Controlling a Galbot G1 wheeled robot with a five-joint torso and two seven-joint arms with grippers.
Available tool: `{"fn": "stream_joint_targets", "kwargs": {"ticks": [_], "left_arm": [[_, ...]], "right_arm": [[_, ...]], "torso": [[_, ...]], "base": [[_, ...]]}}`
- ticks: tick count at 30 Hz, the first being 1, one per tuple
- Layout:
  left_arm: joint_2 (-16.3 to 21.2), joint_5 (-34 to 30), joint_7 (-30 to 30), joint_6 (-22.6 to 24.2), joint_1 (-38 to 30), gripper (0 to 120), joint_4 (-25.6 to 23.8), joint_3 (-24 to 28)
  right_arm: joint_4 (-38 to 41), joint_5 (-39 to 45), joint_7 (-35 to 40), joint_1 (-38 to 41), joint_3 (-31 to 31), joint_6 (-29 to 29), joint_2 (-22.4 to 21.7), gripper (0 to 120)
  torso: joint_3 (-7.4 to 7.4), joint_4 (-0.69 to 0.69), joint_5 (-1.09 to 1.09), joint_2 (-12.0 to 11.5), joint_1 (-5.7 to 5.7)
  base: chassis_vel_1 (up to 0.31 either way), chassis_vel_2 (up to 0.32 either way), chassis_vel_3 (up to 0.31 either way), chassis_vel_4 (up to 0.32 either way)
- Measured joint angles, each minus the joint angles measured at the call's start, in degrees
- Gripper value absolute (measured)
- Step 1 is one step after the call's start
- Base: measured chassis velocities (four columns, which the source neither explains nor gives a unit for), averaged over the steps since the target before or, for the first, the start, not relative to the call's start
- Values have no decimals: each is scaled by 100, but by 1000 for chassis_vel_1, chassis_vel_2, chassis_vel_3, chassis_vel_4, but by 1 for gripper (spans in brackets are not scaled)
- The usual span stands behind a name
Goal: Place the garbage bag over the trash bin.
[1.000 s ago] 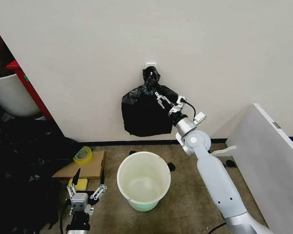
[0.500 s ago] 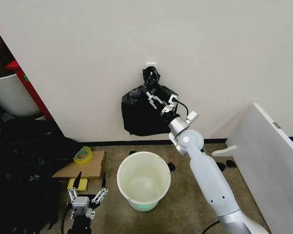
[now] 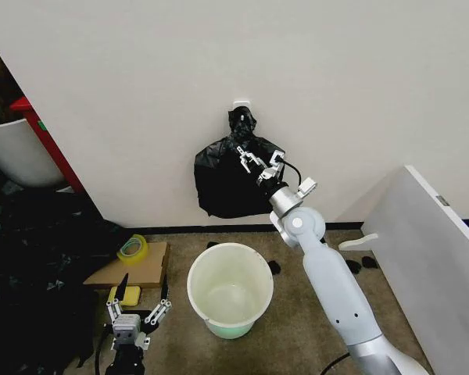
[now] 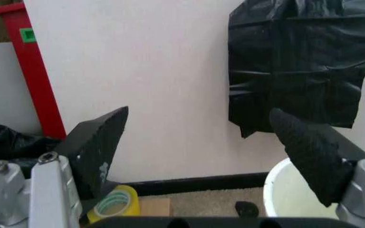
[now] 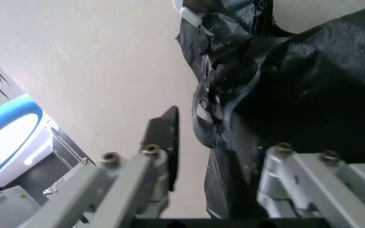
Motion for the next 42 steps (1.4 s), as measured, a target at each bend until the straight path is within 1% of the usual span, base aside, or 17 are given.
{"fn": "stream_joint_targets", "kwargs": {"ticks": [1, 2, 3, 4, 5, 13, 17, 22, 24, 25, 27, 29, 31, 32, 39, 41, 42], "left_arm": [[0, 0, 0, 0, 0, 86, 0, 0], [-2, -2, 0, 0, 0, 86, 0, -1], [-5, -3, -1, -1, 0, 86, 0, -3], [-10, -10, -12, -2, 7, 86, -12, -14], [-10, -14, -19, -3, 6, 86, -17, -21], [-18, -12, -22, -38, 10, 86, -24, -35], [-13, -11, -20, -45, -1, 86, -24, -36], [-12, -11, -17, -45, -47, 86, -14, -17], [-11, -11, -14, -45, -72, 86, 1, 0], [-11, -11, -14, -45, -72, 86, 1, 0], [5, -21, -14, -51, -77, 86, 11, 4], [14, -26, -14, -55, -77, 86, 17, 4], [47, -35, -14, -64, -90, 86, 42, 15], [47, -35, -14, -64, -90, 86, 42, 15], [62, -21, -8, -64, -159, 86, 72, 100], [66, -21, -7, -64, -166, 86, 75, 103], [81, -22, -5, -64, -189, 86, 89, 115]], "right_arm": [[0, 0, 0, 0, 0, 0, 0, 26], [-14, 9, 10, 33, 4, 6, 2, 19], [-19, 12, 12, 41, 5, 8, 3, 16], [-35, 25, 33, 59, 10, 16, 5, 4], [-40, 25, 39, 59, 10, 19, 5, 0], [-22, 36, 250, 19, 9, 67, -8, 0], [168, 36, 262, -89, -7, 77, -127, 0], [653, -100, 230, -493, -103, 79, -445, 0], [1027, -278, 176, -896, -140, 105, -687, 0], [1027, -278, 176, -896, -140, 105, -687, 0], [1439, -591, 57, -1468, -148, 171, -947, 0], [1563, -692, 21, -1632, -146, 197, -1016, 0], [1922, -1087, -51, -2110, -144, 316, -1186, 0], [1922, -1087, -51, -2110, -144, 316, -1186, 0], [2533, -1959, -101, -3036, -116, 629, -1418, 0], [2574, -2035, -107, -3125, -114, 662, -1432, 0], [2684, -2238, -129, -3365, -107, 743, -1462, 0]], "torso": [[0, 0, 0, 0, 0], [0, 0, 0, 0, 0], [0, 0, 0, 0, 0], [0, 0, 0, 0, 0], [0, 0, 0, 0, 0], [0, 1, 0, 0, 0], [0, 1, 0, 0, 0], [0, 0, 0, 0, 0], [-1, 2, 0, 0, 0], [-1, 2, 0, 0, 0], [-1, -1, 2, 0, 0], [-2, -2, 1, 0, 0], [-1, 0, 1, 0, 0], [-1, 0, 1, 0, 0], [-1, 1, 0, 0, 0], [-1, 1, 0, 0, 0], [-1, 0, 0, 0, 0]], "base": [[0, 0, 0, 0], [0, 0, 0, 0], [0, 0, 0, 0], [0, 0, 0, 0], [0, 0, 0, 0], [0, 0, 0, 0], [0, 0, 0, 0], [0, 0, 0, 0], [0, 0, 0, 0], [0, 0, 0, 0], [0, 0, 0, 0], [0, 0, 0, 0], [0, 0, 0, 0], [0, 0, 0, 0], [0, 0, 0, 0], [0, 0, 0, 0], [0, 0, 0, 0]]}}
